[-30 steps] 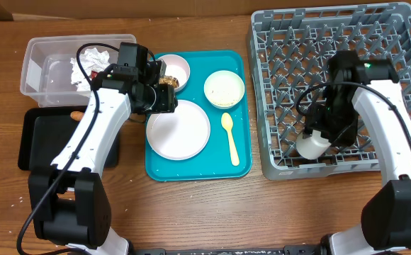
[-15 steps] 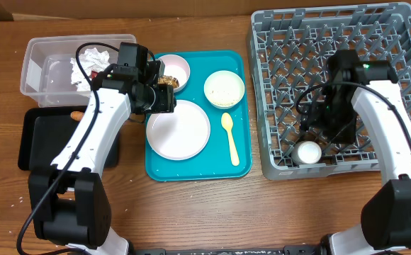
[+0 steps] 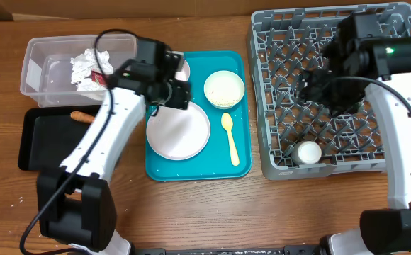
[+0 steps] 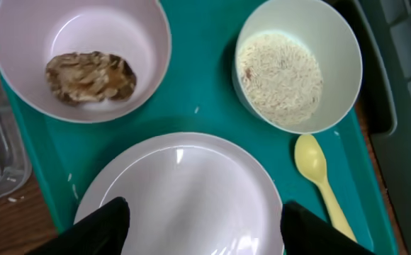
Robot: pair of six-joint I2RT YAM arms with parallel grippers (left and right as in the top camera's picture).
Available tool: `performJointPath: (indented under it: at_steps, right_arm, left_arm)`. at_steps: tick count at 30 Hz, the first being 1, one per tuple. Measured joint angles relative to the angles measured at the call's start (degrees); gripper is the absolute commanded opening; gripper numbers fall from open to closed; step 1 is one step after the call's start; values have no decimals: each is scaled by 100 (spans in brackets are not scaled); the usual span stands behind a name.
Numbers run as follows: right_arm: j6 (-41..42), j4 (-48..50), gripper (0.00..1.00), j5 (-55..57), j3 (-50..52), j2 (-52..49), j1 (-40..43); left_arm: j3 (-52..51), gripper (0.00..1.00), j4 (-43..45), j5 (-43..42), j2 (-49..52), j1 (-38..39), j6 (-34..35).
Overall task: Sort waste into correct bins and load items into the dishwasher
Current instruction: 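Grasp the rim of the rice bowl with the left gripper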
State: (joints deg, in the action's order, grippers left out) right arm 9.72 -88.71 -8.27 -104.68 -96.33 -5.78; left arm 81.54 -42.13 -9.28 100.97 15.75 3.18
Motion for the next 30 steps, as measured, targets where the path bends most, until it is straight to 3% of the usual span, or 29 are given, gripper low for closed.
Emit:
performJointPath:
  at_steps: [8, 18, 25, 30]
  right_arm:
    - [-39, 68, 84, -57, 0, 0, -258]
    - [-55, 50, 84, -44, 0, 0, -138]
    - [-55, 17, 84, -46, 0, 0, -138]
    - [-55, 17, 84, -44, 0, 0, -138]
  left_arm:
    - [28, 72, 638, 505, 114, 695, -581]
    - [33, 73, 1416, 581, 1185, 1602, -1987]
    - [33, 71, 1991, 1056, 1585, 1958, -2404]
    - [33, 52, 2164, 1200, 1718, 1937, -2472]
